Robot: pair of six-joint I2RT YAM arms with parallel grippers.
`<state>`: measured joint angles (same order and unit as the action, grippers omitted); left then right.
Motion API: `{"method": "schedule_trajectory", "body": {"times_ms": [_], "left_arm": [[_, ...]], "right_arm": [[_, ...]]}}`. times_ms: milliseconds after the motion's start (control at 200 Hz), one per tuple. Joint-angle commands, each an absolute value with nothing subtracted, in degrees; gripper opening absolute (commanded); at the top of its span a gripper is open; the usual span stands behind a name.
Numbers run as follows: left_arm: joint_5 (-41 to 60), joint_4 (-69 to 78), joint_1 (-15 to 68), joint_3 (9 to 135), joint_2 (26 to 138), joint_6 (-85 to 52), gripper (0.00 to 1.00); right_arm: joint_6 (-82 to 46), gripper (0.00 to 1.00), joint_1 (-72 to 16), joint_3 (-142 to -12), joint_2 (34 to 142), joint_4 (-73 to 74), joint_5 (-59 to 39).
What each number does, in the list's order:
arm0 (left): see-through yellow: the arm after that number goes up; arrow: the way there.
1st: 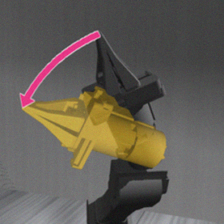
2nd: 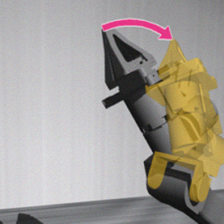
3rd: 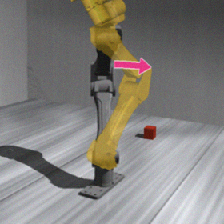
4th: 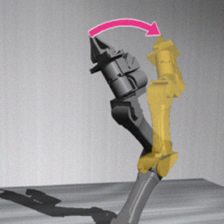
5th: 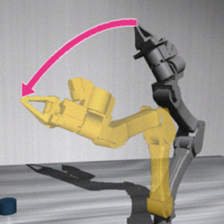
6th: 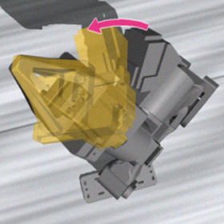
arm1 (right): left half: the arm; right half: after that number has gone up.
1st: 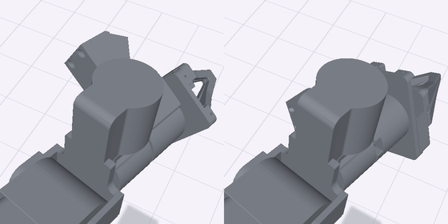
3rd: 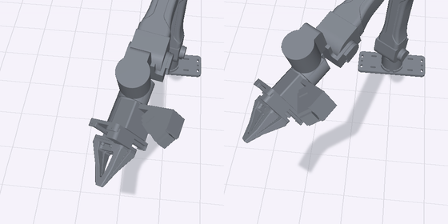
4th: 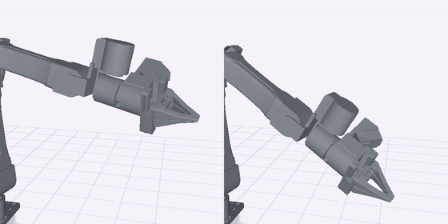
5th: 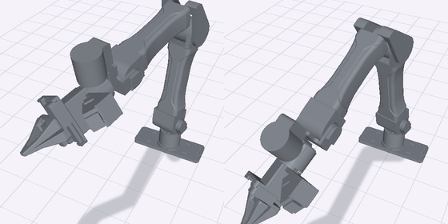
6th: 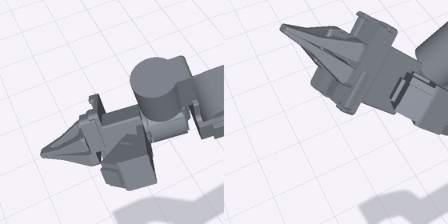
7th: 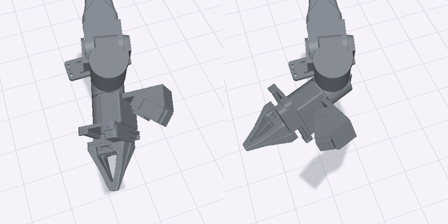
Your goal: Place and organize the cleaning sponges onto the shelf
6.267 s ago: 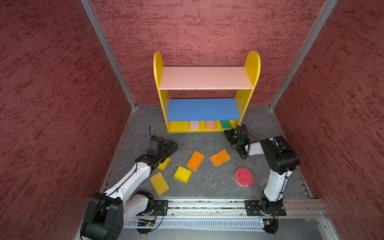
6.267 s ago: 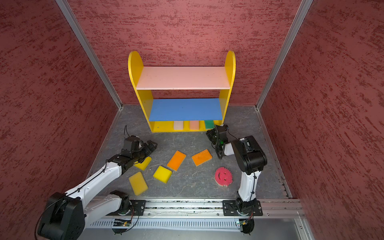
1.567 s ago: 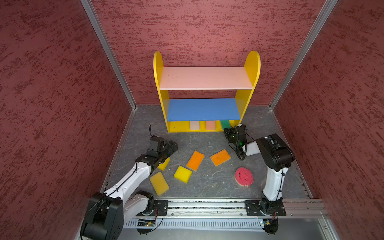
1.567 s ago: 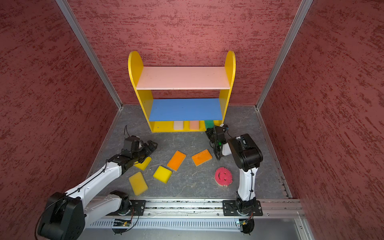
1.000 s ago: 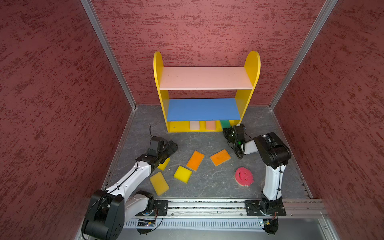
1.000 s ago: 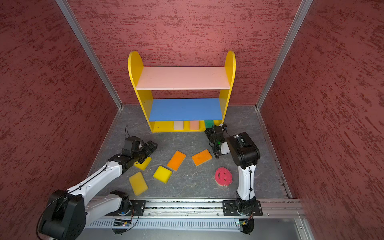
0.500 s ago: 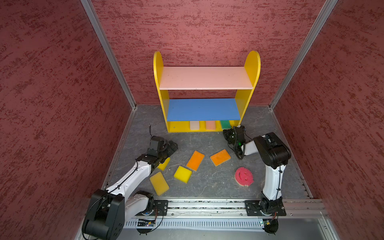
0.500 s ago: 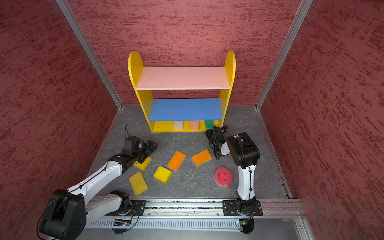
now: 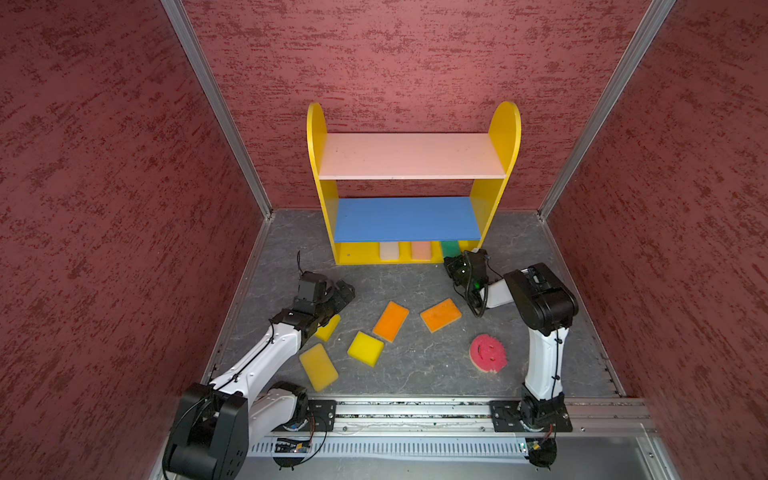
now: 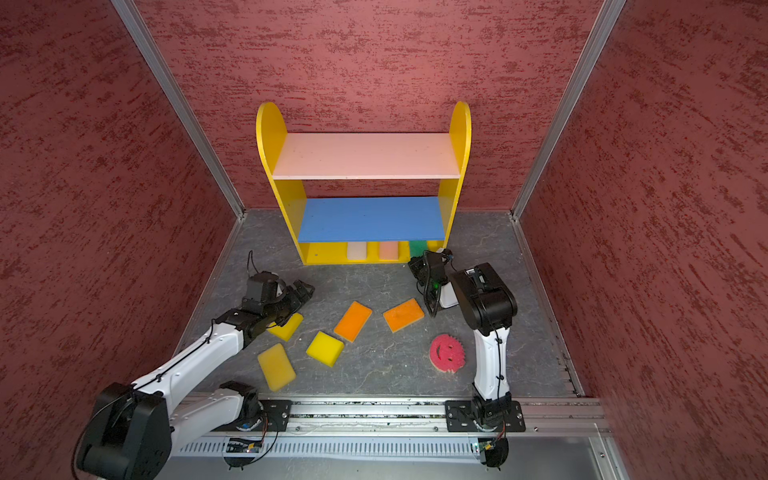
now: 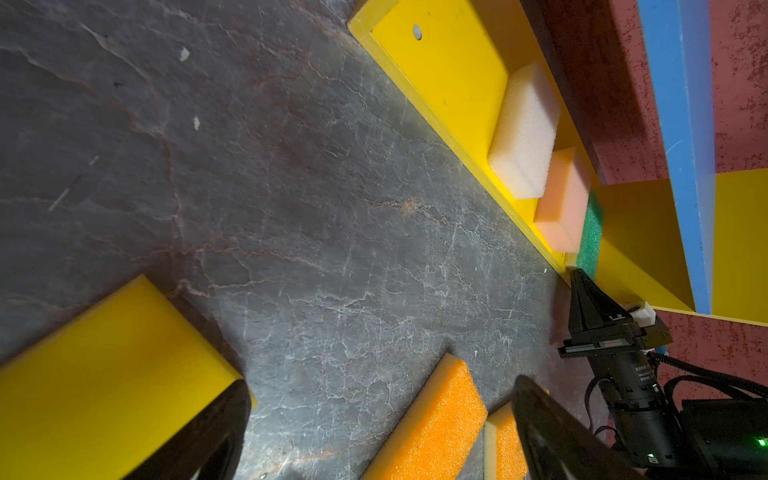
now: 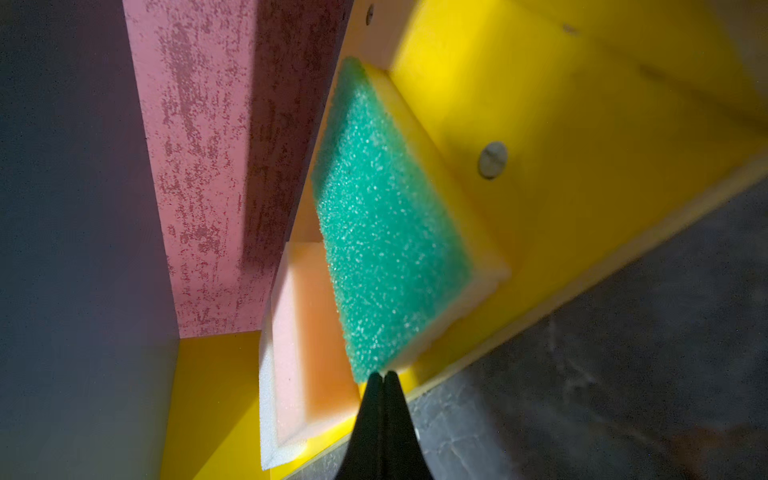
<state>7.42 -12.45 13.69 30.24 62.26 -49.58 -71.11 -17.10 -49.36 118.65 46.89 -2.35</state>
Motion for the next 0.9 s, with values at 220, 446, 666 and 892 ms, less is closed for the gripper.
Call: {"method": "schedule_trajectory", "body": {"times_ms": [220, 446, 666, 892], "left_arm": [[7.38, -12.05, 12.92, 29.70, 62.66, -48.78, 0.97], [7.99, -11.95, 12.92, 29.88, 62.50, -48.85, 0.98], [7.51, -13.63, 12.92, 30.34, 59.84, -48.47, 0.97], [7.47, -15.16, 13.31, 30.90, 58.33, -47.57, 0.98]], "right_arm": [[-72.78, 0.00, -17.08, -49.70, 118.88, 47.55, -0.97], [-71.97, 0.00, -16.97, -44.06, 113.18, 48.43, -1.83], [-65.41, 0.00, -15.04, -32.29, 94.43, 38.49, -2.30], [-49.97, 0.05, -13.90, -31.02, 68.60, 4.40, 5.88]]}}
